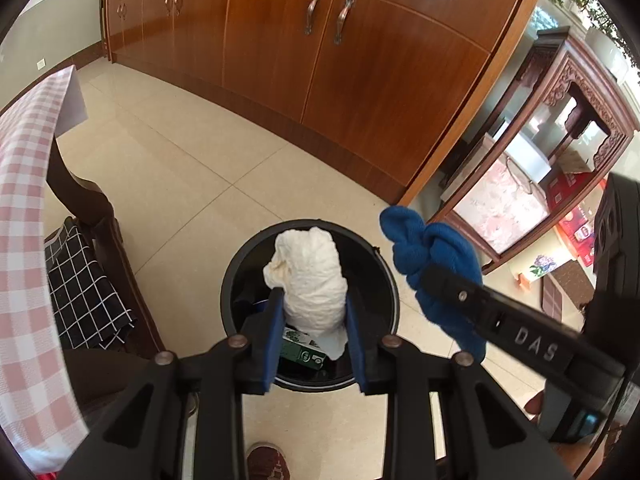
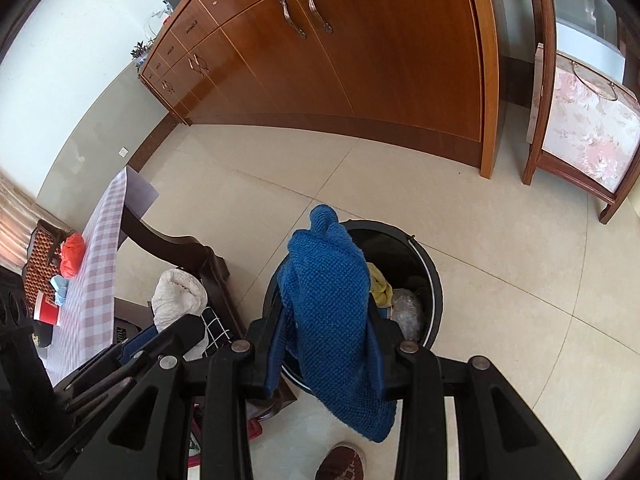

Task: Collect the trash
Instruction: 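Open both tools to drop the tissue and blue bag into the bin, then move both open tools back toward the table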

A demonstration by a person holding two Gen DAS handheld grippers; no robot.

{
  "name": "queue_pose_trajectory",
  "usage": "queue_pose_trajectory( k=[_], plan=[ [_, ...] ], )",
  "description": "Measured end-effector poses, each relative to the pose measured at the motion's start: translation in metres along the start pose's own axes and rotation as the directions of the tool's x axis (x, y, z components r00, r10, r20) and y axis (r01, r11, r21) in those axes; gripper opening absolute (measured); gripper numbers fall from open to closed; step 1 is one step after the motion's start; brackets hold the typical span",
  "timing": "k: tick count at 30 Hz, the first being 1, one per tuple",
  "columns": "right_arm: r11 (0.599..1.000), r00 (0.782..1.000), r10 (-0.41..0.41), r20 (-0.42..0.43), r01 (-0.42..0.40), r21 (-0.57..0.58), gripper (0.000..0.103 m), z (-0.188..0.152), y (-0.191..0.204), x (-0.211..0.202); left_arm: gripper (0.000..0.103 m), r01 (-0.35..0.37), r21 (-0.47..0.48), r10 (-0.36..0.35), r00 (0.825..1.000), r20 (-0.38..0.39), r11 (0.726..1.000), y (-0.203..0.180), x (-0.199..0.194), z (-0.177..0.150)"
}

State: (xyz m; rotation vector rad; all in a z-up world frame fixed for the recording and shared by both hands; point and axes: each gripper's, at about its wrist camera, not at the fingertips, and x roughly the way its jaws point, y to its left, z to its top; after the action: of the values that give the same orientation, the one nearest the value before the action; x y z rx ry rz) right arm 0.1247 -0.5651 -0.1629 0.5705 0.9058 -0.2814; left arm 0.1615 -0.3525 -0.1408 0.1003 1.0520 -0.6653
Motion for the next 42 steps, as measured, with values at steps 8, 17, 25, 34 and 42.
queue_pose_trajectory(
  k=[8, 17, 25, 34, 42],
  plan=[
    [1.000, 0.997, -0.031, -0.076, 0.031, 0.002, 0.037, 0.016, -0.009, 0.039, 0.031, -0.021, -0.011, 0.020, 0.998, -0.055, 1.000, 0.000, 0.034, 0.003],
    [0.996, 0.989, -0.066, -0.129, 0.073, 0.053, 0.050, 0.015, -0.025, 0.063, 0.067, -0.020, -0.061, 0.016, 0.997, -0.074, 0.998, 0.007, 0.049, 0.008],
    [0.994, 0.994, -0.088, -0.067, 0.092, 0.060, 0.051, 0.012, -0.022, 0.035, 0.069, -0.032, -0.057, 0.032, 0.999, -0.005, 0.998, 0.004, 0.021, 0.018],
    [0.995, 0.994, -0.098, 0.058, 0.098, -0.001, 0.056, 0.007, 0.006, -0.030, 0.069, -0.040, -0.039, 0.044, 0.995, 0.095, 0.998, 0.003, -0.041, 0.025],
    [0.995, 0.985, -0.060, 0.161, 0.072, -0.074, 0.065, 0.004, 0.047, -0.083, 0.069, -0.066, -0.059, 0.075, 0.982, 0.171, 0.996, 0.022, -0.100, 0.019]
  ],
)
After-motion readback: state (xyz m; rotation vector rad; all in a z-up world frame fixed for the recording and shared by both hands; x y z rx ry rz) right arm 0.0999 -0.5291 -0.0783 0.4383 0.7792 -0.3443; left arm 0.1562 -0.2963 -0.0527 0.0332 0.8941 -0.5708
